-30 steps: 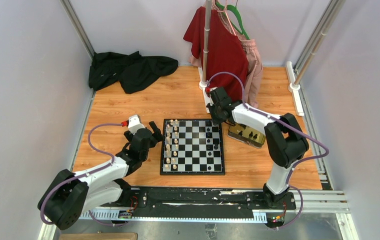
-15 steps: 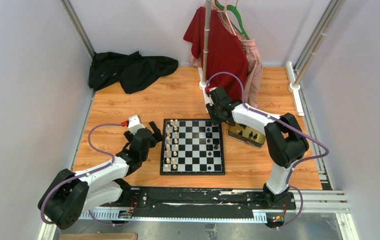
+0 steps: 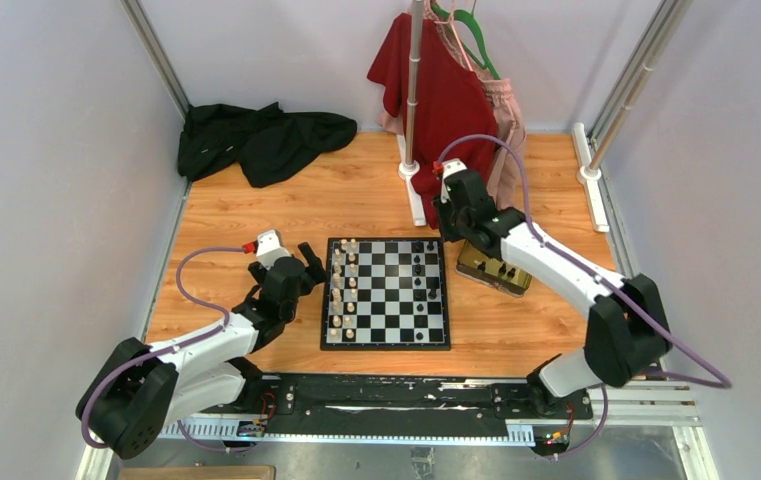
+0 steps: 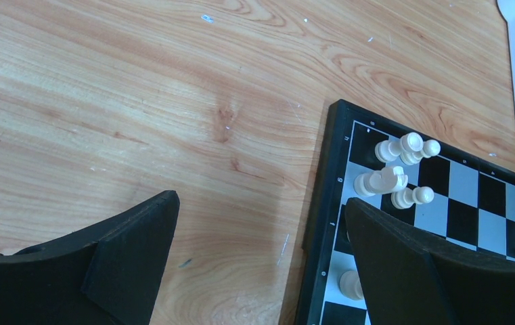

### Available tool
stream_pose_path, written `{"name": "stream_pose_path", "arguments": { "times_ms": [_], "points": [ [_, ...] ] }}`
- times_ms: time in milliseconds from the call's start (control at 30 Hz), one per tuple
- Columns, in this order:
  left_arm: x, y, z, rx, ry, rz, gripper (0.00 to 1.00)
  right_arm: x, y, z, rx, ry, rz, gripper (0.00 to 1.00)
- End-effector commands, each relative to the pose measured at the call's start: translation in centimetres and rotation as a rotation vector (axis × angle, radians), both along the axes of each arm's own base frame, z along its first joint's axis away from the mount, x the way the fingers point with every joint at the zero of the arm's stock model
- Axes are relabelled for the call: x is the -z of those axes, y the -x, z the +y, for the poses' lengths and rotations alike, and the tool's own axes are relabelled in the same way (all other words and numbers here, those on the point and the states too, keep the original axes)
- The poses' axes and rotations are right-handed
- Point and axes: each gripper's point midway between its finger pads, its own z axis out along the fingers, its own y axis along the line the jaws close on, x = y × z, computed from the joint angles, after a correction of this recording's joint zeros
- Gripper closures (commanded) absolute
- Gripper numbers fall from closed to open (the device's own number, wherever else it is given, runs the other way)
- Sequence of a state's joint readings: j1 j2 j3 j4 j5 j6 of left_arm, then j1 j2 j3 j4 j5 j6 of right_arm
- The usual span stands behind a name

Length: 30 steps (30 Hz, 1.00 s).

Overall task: Set up the chess pieces on the board
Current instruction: Place the chess piece on the chessboard, then pick up the chess piece from the storage box.

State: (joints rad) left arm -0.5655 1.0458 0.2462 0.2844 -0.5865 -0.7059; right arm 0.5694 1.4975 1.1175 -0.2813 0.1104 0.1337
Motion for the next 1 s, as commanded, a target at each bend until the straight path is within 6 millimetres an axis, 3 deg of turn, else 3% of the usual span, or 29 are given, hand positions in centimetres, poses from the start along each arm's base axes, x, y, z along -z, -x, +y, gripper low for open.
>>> {"name": "stream_pose_path", "arguments": {
  "times_ms": [0,200,433,967],
  "points": [
    [-0.3,-0.2,-0.1,-0.004,0.005,-0.022,0.00,0.5,1.7,-3.8,0.108,0.052,-0.008,0.68],
    [-0.3,-0.1,-0.2,0.005,0.004,-0.020,0.00,2.3,2.8,-8.2,0.234,0.058,0.019,0.69],
    [-0.4,0.0,-0.3,0.014,0.012,-0.024,0.00,4.8,2.4,-11.7,0.339,0.038,0.070,0.69],
    [-0.4,-0.3,-0.5,0.013,0.004,-0.016,0.00,7.7,-0.7,-12.6,0.386,0.014,0.125,0.69]
  ]
}}
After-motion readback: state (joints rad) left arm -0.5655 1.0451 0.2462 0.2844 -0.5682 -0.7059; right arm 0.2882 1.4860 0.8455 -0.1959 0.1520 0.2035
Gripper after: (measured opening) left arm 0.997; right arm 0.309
